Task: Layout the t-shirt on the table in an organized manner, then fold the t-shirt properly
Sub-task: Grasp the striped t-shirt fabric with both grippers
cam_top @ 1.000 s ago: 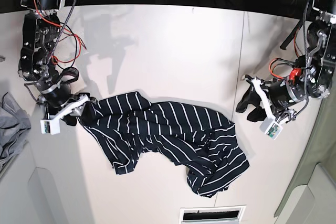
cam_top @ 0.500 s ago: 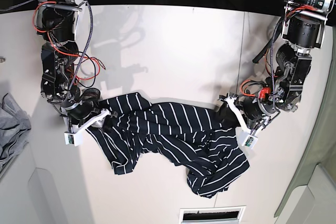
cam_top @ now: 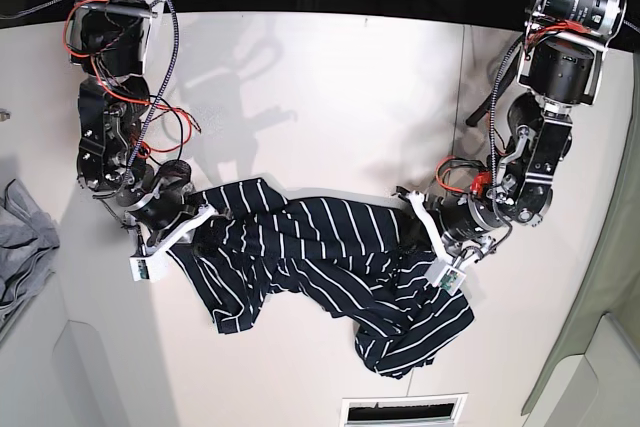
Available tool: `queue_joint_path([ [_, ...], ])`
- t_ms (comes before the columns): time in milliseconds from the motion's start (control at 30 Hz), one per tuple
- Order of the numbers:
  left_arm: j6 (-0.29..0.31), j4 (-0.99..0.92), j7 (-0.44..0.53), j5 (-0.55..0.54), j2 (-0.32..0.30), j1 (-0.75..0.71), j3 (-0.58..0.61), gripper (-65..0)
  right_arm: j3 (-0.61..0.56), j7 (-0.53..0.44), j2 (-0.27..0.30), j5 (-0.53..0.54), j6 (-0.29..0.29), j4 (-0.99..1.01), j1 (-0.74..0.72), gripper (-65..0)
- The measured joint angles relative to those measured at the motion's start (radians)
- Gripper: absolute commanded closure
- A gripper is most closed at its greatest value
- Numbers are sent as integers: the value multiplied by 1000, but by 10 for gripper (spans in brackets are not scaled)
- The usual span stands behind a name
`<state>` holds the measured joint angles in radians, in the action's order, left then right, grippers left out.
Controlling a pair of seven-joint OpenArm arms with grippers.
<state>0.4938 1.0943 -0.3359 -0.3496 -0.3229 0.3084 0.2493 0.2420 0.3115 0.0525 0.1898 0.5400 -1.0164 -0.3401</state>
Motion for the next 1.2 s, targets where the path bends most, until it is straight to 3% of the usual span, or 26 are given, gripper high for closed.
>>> queue_joint_path([
  [167,13,184,-69,-94,-99,-16,0,0,0,130,2,135,10,-157,61,0],
  [267,16,261,-105,-132,-154,-42,0,0,0,169,0,165,12,-254,113,0],
  [433,16,273,-122,-160,-164,-45,0,0,0,169,0,165,13,-291,130,0],
  [467,16,273,-121,-161,-164,-48,0,0,0,169,0,166,13,-291,129,-25],
  [567,11,266,-121,-161,-158,-62,1,-177,-4,169,0,144,11,-291,126,-329],
  [600,-1,251,-118,-164,-155,-65,2,-238,-14,167,0,107,11,-291,121,-389],
  [667,-45,204,-79,-145,-147,-66,2,-307,-56,152,1,16,10,-290,102,-422],
  [800,-67,43,-28,-123,-104,-26,0,-309,-202,99,0,-142,1,-265,51,-422],
  [933,-63,-143,6,-127,-37,33,0,-309,-340,-9,0,-290,-47,-121,-10,-422],
  [1067,-67,-282,57,-130,-8,91,0,-307,-450,-91,3,-345,-96,56,-85,-417],
  [1100,-68,-306,68,-128,-4,101,0,-282,-473,-109,2,-356,-127,92,-102,-382],
  [1133,-68,-327,77,-128,3,108,-1,-212,-489,-117,2,-367,-149,122,-116,-310],
  [1200,-68,-354,84,-126,19,110,-2,-8,-509,-119,0,-369,-171,173,-137,-95],
])
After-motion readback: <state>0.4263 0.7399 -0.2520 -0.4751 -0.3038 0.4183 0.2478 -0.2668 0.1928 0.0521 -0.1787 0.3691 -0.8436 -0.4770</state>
